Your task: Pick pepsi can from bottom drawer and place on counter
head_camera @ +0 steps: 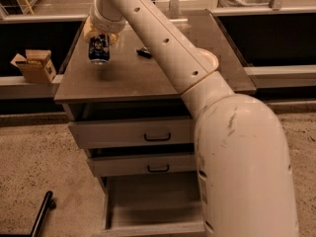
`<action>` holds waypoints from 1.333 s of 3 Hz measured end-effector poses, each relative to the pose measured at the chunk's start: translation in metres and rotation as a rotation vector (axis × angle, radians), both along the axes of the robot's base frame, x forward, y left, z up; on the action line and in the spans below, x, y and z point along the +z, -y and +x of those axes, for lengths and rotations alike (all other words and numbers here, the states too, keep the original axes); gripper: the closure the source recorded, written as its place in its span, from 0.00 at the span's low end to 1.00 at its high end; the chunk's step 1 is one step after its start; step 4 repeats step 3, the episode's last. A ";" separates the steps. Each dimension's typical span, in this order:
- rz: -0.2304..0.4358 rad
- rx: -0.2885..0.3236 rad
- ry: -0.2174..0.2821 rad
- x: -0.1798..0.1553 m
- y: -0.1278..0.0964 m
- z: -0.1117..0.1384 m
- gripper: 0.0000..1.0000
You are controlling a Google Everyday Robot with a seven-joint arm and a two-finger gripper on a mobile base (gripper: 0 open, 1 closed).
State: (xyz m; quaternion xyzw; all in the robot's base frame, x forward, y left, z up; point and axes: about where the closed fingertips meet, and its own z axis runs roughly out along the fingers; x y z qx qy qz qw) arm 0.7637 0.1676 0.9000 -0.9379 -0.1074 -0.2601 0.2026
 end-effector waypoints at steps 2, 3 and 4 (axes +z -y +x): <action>0.006 -0.009 -0.003 0.002 0.003 0.003 0.00; 0.006 -0.009 -0.003 0.002 0.003 0.003 0.00; 0.006 -0.009 -0.003 0.002 0.003 0.003 0.00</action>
Offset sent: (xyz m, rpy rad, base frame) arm 0.0026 -0.0032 0.0021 0.0061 0.0025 -0.0091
